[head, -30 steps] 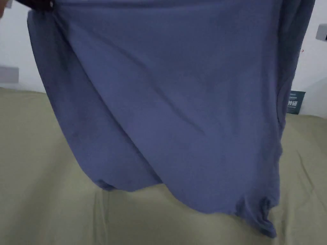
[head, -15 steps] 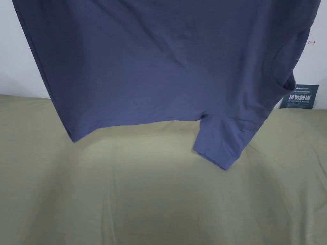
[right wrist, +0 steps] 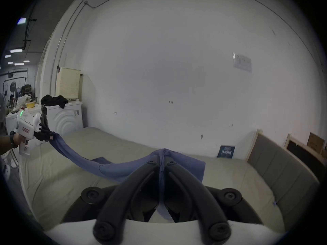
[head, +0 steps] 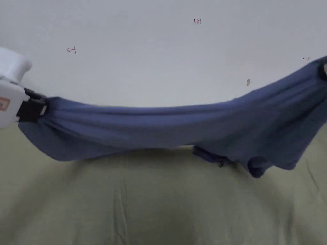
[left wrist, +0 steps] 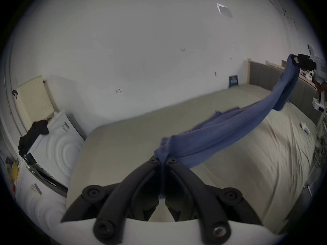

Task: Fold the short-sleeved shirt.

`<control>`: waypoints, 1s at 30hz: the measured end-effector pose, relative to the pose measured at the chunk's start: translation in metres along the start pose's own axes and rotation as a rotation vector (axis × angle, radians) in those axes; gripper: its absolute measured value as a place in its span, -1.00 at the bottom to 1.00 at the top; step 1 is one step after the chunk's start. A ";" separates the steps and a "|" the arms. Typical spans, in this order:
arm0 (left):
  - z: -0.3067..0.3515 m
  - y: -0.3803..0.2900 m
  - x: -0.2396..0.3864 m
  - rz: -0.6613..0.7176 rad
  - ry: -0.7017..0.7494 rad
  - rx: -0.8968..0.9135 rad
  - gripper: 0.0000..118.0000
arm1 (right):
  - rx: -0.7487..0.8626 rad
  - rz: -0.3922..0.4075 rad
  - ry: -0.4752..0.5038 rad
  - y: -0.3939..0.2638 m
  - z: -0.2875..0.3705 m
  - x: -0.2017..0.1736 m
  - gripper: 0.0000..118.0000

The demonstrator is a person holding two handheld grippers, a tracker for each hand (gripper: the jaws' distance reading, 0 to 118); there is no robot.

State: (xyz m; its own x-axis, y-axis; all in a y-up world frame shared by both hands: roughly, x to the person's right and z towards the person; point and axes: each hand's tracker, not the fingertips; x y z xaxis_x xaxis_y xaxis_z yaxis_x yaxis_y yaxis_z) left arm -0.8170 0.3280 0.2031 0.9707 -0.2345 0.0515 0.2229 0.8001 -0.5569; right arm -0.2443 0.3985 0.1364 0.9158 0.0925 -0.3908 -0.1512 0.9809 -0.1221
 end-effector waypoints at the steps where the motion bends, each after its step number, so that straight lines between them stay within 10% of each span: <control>1: 0.005 -0.011 0.004 -0.008 -0.017 -0.016 -0.96 | -0.019 -0.024 0.006 -0.009 0.011 -0.001 -0.89; 20: 0.093 -0.228 0.110 0.129 -0.174 -0.279 -0.96 | -0.337 -0.232 0.021 -0.203 0.160 -0.015 -0.89; 27: 0.100 -0.273 0.124 0.071 -0.205 -0.307 -0.92 | -0.499 -0.133 0.045 -0.246 0.189 -0.036 -0.88; 30: 0.110 -0.279 0.122 0.050 -0.207 -0.290 -0.80 | -0.567 -0.156 0.051 -0.257 0.196 -0.034 -0.11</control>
State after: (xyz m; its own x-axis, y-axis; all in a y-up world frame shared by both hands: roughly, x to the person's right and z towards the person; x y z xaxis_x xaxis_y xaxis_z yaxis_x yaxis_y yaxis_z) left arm -0.7511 0.1363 0.4558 0.9840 -0.0580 0.1684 0.1684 0.6110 -0.7735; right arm -0.1636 0.1766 0.3600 0.9262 -0.0680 -0.3707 -0.2041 0.7365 -0.6450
